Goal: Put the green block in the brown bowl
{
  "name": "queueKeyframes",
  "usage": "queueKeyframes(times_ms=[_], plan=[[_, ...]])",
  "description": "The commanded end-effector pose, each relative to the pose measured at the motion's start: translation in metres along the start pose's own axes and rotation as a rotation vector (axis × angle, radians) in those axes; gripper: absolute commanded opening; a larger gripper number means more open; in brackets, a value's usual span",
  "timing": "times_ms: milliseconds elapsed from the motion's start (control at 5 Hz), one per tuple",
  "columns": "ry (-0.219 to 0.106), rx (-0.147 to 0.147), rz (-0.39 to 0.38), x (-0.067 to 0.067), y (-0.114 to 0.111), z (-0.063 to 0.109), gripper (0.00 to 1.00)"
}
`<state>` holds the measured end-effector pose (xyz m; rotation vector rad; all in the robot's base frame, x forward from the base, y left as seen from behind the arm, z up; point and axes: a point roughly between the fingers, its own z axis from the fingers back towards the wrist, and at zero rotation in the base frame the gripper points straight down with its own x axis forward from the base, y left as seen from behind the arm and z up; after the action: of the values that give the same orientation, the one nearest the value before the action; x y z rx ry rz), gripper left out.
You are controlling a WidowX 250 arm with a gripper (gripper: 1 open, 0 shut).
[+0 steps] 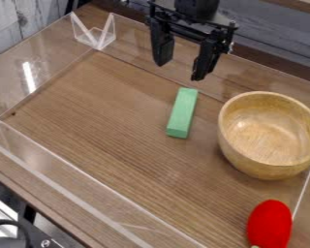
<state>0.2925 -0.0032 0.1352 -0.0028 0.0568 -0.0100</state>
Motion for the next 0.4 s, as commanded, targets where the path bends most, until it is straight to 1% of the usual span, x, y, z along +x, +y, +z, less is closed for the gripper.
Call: queueKeyframes(times_ms=[0, 200], plan=[[0.005, -0.008, 0.074, -0.0025, -0.0006, -0.0034, 1.00], [0.003, -0.017, 0.149, -0.0051, -0.0008, -0.0086, 1.00]])
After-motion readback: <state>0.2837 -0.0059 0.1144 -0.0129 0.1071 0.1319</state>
